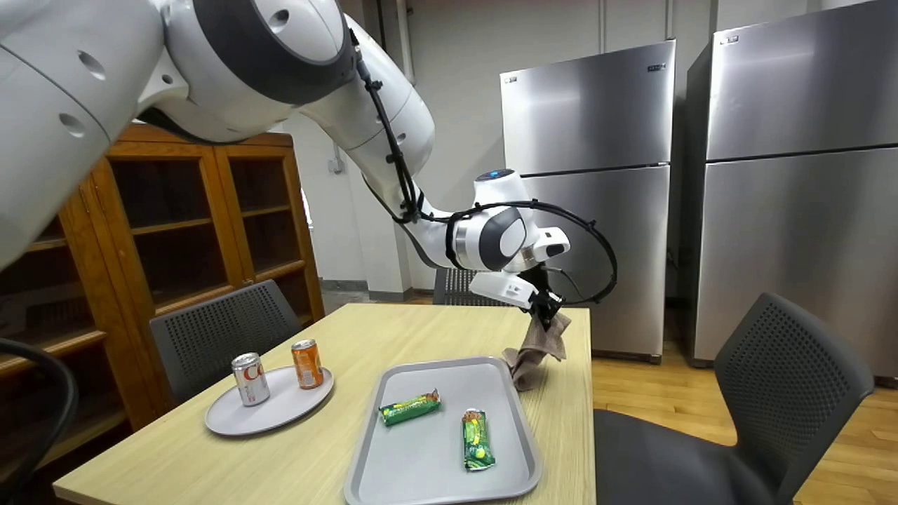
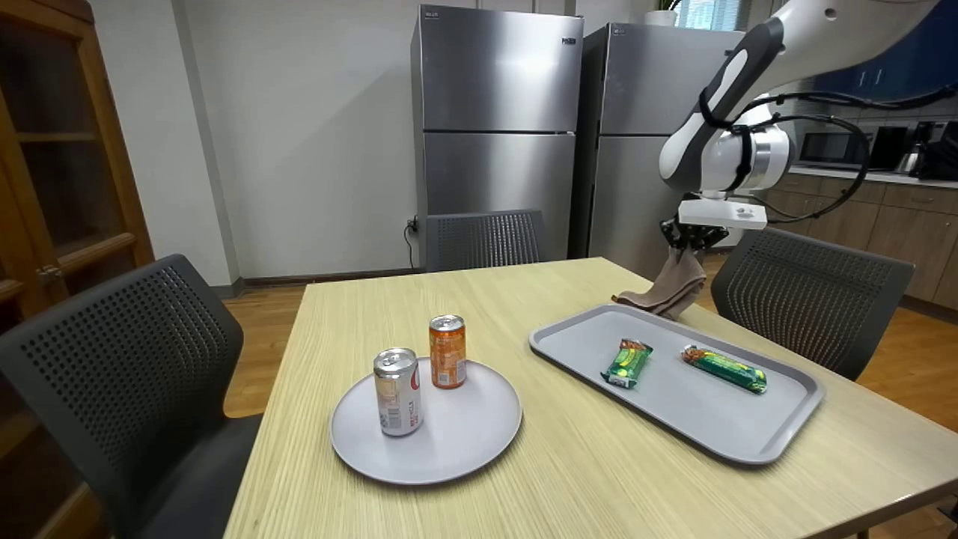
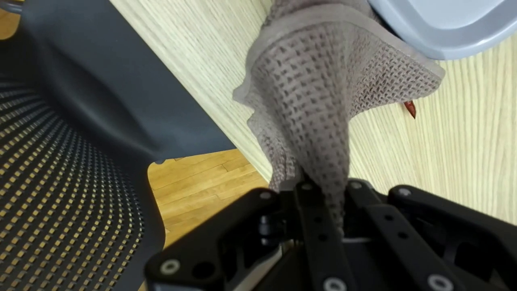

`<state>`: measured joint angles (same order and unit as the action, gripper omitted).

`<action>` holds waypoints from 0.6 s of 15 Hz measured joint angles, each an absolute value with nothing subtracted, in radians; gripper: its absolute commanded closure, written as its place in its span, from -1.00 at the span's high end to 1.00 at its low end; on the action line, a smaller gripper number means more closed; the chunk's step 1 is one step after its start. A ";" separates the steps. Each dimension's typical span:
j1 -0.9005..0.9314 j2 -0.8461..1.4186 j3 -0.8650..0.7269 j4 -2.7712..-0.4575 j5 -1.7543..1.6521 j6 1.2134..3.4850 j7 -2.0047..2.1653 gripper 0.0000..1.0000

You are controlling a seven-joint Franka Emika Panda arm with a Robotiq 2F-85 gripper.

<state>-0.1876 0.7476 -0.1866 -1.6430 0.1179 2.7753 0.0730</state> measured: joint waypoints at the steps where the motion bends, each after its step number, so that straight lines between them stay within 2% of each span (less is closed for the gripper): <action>1: -0.183 0.753 -0.191 -1.643 0.117 2.775 0.078 -0.96; 9: -0.168 0.810 -0.206 -1.618 0.110 2.771 0.095 -0.96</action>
